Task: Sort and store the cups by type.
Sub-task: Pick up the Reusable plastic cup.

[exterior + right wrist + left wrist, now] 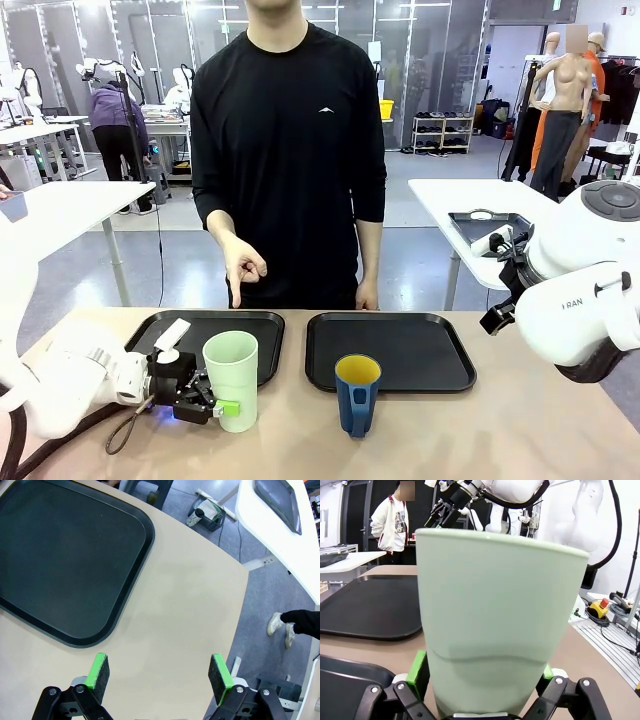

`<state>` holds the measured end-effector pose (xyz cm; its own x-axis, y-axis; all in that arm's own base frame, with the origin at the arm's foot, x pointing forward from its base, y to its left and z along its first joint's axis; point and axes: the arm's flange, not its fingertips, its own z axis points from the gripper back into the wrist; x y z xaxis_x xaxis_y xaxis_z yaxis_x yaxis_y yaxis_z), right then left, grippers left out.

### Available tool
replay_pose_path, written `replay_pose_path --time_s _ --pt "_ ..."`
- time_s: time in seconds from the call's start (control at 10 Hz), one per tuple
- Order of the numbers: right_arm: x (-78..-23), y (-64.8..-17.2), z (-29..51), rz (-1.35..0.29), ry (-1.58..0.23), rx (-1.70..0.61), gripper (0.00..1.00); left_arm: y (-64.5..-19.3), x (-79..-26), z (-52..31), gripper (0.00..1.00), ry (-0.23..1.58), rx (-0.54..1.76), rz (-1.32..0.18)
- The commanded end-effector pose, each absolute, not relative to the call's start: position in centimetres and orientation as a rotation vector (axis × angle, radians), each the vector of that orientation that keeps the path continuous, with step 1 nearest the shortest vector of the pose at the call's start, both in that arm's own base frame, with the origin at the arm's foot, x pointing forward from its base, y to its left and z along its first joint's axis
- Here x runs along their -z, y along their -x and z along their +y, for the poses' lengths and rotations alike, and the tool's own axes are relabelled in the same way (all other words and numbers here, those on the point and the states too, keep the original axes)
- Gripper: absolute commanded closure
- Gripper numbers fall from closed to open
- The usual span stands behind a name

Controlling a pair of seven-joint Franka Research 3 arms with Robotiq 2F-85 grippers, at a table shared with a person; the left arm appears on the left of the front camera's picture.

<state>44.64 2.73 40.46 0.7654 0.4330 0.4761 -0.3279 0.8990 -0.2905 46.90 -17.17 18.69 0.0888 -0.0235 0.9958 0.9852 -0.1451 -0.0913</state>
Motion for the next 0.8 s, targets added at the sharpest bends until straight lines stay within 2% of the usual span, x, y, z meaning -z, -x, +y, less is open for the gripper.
replay_pose_path --time_s 0.0,0.1,0.7 --pt "-40.23 -44.50 2.69 -0.560 0.194 -0.416 0.00 -47.10 -17.91 -17.79 0.00 1.328 1.270 -1.106" --pt "-40.23 -44.50 2.69 -0.560 0.194 -0.416 0.00 -47.02 -17.93 -17.61 0.00 1.331 1.276 -1.097" --pt "-40.23 -44.50 2.69 -0.560 0.194 -0.416 0.00 -46.82 -17.98 -17.74 0.58 1.353 1.304 -1.083"
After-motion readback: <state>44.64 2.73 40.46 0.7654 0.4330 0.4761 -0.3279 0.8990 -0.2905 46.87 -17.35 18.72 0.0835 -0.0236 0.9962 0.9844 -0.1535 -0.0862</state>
